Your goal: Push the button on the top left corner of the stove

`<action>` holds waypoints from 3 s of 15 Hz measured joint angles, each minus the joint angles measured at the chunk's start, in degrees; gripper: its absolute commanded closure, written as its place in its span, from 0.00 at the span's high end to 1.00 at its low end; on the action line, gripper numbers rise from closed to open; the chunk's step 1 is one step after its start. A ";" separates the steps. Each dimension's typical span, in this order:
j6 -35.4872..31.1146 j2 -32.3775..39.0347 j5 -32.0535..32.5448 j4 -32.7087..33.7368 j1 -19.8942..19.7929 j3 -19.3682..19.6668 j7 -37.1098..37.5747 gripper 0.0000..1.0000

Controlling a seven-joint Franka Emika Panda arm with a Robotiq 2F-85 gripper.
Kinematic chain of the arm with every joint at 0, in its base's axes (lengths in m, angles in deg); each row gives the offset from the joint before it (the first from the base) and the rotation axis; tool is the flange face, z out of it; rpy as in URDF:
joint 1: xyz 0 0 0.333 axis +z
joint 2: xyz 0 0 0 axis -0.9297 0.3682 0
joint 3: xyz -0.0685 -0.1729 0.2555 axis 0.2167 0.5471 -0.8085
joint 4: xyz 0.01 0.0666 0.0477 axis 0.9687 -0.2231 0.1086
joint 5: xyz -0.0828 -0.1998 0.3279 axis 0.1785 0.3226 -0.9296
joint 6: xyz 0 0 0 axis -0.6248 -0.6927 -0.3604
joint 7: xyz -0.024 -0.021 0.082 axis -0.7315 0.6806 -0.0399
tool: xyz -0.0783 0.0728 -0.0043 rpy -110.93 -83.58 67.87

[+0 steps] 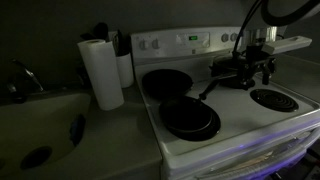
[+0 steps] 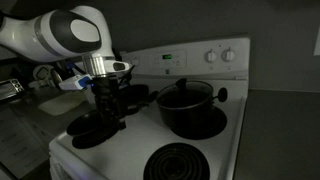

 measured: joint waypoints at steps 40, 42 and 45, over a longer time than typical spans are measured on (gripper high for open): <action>-36.90 16.76 -5.26 20.26 6.83 -0.46 -19.46 0.01; -36.89 16.76 -5.24 20.27 6.83 -0.46 -19.42 0.01; -36.89 16.76 -5.24 20.26 6.83 -0.46 -19.42 0.01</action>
